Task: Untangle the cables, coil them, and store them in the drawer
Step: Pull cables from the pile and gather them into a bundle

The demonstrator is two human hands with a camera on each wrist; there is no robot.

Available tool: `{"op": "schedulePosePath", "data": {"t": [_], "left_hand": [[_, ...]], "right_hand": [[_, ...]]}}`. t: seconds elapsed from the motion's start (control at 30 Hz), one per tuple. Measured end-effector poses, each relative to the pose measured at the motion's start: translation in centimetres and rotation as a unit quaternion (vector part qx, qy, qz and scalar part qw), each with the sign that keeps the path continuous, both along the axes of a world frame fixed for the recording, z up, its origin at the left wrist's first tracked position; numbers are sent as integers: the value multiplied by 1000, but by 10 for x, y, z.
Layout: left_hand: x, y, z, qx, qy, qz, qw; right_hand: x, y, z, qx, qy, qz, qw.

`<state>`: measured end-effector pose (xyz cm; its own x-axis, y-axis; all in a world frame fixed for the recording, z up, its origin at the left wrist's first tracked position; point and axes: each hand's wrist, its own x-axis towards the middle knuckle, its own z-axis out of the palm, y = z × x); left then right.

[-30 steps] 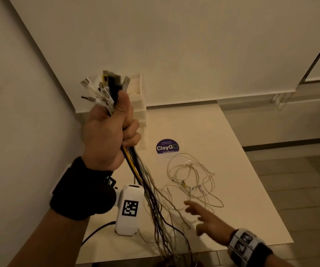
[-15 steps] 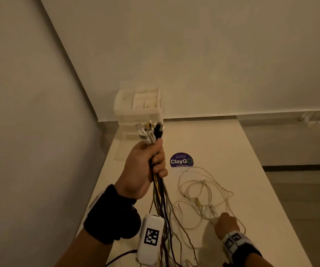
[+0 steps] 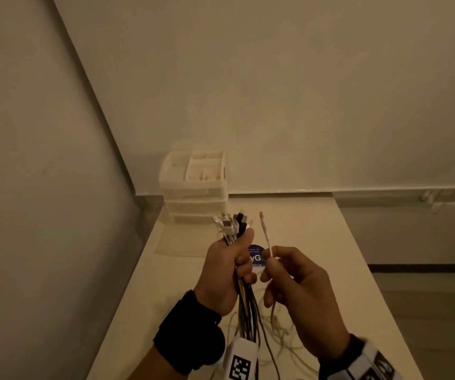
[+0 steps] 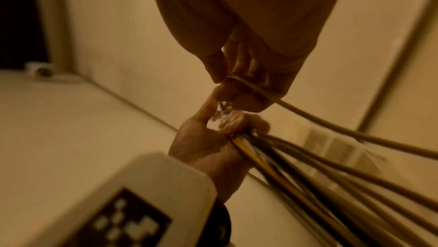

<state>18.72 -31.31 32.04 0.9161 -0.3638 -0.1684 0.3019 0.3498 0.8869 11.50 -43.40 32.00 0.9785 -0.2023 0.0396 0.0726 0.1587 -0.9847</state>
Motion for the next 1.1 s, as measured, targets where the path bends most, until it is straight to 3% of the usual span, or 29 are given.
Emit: {"op": "schedulePosePath", "data": {"t": [0.1, 0.2, 0.37, 0.57, 0.7, 0.87, 0.93, 1.03, 1.1], "left_hand": [[-10, -17, 4, -3, -44, -34, 998], [-14, -27, 2, 31, -50, 7, 998], [-6, -20, 0, 82, -75, 31, 993], [26, 17, 25, -14, -69, 40, 997], [39, 40, 39, 5, -99, 40, 994], [55, 73, 56, -5, -154, 69, 986], [51, 76, 52, 65, -191, 53, 978], [32, 57, 39, 243, -268, 31, 932], [19, 39, 32, 265, -284, -24, 921]], "right_hand": [[3, 6, 8, -131, -52, -28, 990], [4, 7, 2, -202, -85, -52, 974], [-7, 2, -8, -191, -76, -58, 977], [-19, -15, -34, -219, -6, 16, 976], [-16, -29, -56, -228, 51, 119, 965], [-10, -43, -83, -236, 98, 100, 962], [-7, -41, -80, -236, 99, 72, 964], [5, -30, -55, -204, 76, 16, 976], [16, -20, -30, -161, 51, -1, 986]]}}
